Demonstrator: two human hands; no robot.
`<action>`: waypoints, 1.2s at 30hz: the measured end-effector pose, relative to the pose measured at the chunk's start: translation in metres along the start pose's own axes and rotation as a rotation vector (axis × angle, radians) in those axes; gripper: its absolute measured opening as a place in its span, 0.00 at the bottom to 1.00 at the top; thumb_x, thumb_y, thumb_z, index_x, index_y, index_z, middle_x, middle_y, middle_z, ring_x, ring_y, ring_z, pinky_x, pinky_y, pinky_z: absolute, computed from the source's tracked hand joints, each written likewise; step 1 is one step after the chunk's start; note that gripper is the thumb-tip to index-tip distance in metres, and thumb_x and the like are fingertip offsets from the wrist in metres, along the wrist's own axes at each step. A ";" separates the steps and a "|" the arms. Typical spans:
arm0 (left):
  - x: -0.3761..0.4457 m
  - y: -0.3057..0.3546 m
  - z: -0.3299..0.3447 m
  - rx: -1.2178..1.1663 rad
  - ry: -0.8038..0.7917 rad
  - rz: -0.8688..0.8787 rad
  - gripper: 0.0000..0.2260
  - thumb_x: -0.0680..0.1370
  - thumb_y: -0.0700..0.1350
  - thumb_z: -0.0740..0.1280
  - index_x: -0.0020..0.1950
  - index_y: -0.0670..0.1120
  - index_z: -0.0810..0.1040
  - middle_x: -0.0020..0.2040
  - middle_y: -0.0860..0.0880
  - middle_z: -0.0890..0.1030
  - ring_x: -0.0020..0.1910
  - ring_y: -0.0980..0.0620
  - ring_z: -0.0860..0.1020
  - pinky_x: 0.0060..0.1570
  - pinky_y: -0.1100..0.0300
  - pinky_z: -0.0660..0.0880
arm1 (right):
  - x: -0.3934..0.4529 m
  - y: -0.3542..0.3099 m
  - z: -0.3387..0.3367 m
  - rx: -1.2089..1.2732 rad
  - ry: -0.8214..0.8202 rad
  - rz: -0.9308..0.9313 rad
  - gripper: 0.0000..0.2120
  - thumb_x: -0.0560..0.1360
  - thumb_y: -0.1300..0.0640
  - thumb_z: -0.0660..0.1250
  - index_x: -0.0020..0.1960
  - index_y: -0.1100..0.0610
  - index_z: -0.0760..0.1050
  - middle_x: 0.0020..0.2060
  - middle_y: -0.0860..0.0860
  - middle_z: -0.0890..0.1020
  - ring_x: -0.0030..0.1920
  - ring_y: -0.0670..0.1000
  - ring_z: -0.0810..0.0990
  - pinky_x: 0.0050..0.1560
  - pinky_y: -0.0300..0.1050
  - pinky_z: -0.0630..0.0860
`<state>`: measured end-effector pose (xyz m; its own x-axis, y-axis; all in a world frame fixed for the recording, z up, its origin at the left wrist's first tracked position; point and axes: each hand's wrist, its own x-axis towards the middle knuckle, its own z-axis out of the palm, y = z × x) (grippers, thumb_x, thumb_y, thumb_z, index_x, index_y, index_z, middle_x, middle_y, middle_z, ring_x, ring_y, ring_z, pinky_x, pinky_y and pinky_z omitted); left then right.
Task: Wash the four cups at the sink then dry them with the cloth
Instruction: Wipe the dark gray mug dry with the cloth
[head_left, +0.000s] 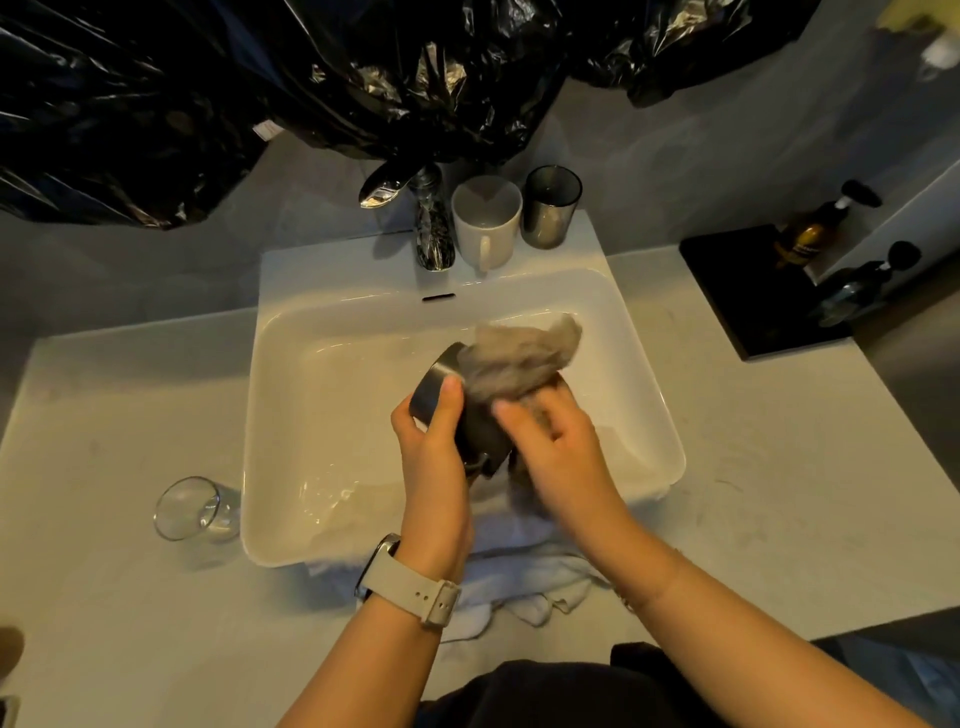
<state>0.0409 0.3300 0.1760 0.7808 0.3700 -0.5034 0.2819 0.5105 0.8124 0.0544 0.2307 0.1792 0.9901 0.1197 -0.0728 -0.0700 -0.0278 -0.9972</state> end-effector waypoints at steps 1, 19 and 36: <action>0.000 -0.002 0.000 -0.034 -0.006 -0.020 0.24 0.76 0.53 0.68 0.69 0.46 0.68 0.55 0.43 0.81 0.47 0.49 0.83 0.38 0.55 0.79 | -0.004 0.004 0.003 -0.176 -0.023 -0.147 0.06 0.76 0.54 0.66 0.52 0.51 0.79 0.56 0.46 0.77 0.61 0.45 0.74 0.61 0.40 0.72; 0.022 0.008 -0.030 0.557 -0.379 0.154 0.27 0.69 0.67 0.67 0.61 0.53 0.77 0.53 0.49 0.82 0.49 0.52 0.82 0.49 0.52 0.80 | 0.025 -0.014 -0.017 0.447 0.125 0.481 0.13 0.76 0.49 0.65 0.54 0.58 0.77 0.45 0.58 0.82 0.42 0.56 0.83 0.40 0.48 0.80; 0.007 0.004 -0.017 0.836 -0.226 0.519 0.26 0.72 0.67 0.59 0.63 0.54 0.74 0.55 0.56 0.76 0.53 0.63 0.75 0.50 0.69 0.72 | 0.030 -0.012 -0.039 -0.057 -0.137 0.349 0.14 0.79 0.52 0.64 0.40 0.60 0.78 0.35 0.57 0.78 0.37 0.53 0.77 0.43 0.48 0.73</action>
<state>0.0377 0.3475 0.1706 0.9809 0.1918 -0.0317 0.1098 -0.4116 0.9047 0.0898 0.1964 0.1894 0.8820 0.2250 -0.4142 -0.3899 -0.1456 -0.9093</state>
